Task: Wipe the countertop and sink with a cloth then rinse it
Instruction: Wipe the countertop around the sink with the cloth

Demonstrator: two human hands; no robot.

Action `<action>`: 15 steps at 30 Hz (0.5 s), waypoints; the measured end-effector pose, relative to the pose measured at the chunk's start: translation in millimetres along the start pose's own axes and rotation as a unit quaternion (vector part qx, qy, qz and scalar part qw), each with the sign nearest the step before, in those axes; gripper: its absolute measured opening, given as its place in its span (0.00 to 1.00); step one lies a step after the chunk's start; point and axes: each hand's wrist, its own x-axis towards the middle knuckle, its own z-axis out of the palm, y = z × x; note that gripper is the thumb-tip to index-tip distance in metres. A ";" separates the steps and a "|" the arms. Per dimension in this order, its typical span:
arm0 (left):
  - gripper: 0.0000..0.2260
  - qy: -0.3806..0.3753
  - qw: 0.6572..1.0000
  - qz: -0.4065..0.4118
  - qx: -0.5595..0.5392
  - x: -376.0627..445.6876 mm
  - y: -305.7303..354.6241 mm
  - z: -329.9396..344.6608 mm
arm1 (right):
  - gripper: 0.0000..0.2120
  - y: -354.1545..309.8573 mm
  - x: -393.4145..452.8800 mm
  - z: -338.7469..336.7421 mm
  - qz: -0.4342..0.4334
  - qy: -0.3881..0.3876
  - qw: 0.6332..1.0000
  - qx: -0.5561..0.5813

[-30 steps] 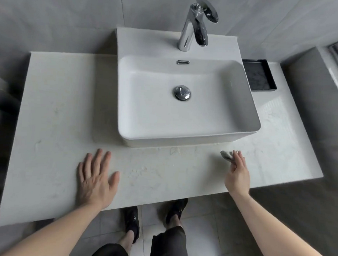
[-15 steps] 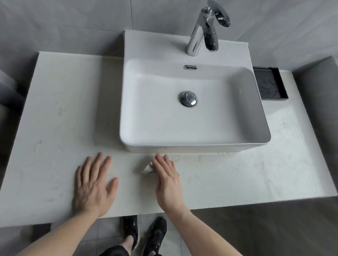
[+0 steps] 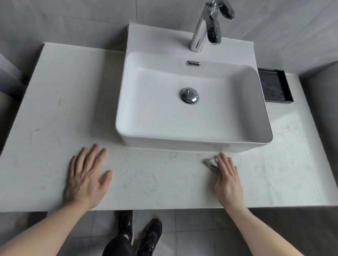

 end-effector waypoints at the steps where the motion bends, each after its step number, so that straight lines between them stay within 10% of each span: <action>1: 0.33 -0.001 1.000 0.000 -0.002 0.4 0.0 -0.5 | 0.29 13.6 1.2 -11.6 0.068 0.023 0.997 0.012; 6: 0.33 0.003 1.000 0.000 -0.004 -0.2 0.7 -0.8 | 0.23 -8.8 4.8 -22.3 0.228 0.112 0.960 0.119; 15: 0.33 0.018 1.000 0.000 0.001 -1.6 0.4 1.6 | 0.28 -175.3 -6.3 87.6 -0.188 -0.097 0.973 0.094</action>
